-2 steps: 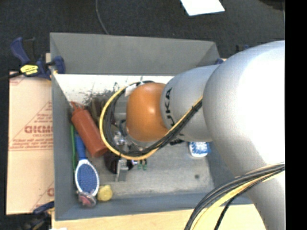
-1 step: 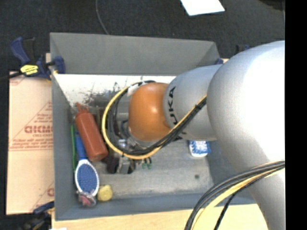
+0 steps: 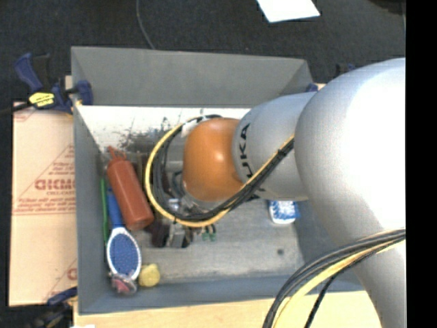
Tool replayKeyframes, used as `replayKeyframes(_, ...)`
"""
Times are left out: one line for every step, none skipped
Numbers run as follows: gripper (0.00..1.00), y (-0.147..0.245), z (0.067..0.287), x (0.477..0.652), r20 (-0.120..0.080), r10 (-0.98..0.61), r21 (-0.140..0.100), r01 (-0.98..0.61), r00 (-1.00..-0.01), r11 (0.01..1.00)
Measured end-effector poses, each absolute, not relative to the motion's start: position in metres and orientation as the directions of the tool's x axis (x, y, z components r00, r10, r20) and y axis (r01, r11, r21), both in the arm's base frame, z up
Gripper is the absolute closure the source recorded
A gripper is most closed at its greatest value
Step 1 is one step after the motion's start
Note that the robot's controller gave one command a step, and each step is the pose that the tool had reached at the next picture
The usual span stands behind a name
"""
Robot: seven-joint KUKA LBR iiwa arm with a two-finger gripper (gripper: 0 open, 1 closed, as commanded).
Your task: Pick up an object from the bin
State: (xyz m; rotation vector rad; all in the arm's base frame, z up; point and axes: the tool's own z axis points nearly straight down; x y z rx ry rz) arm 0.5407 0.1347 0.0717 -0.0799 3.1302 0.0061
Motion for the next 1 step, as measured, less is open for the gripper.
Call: replayKeyframes(1.00, 0.1341, 0.0880, 0.5384, -0.003, -0.050, 0.003, -0.050, -0.999, 0.999)
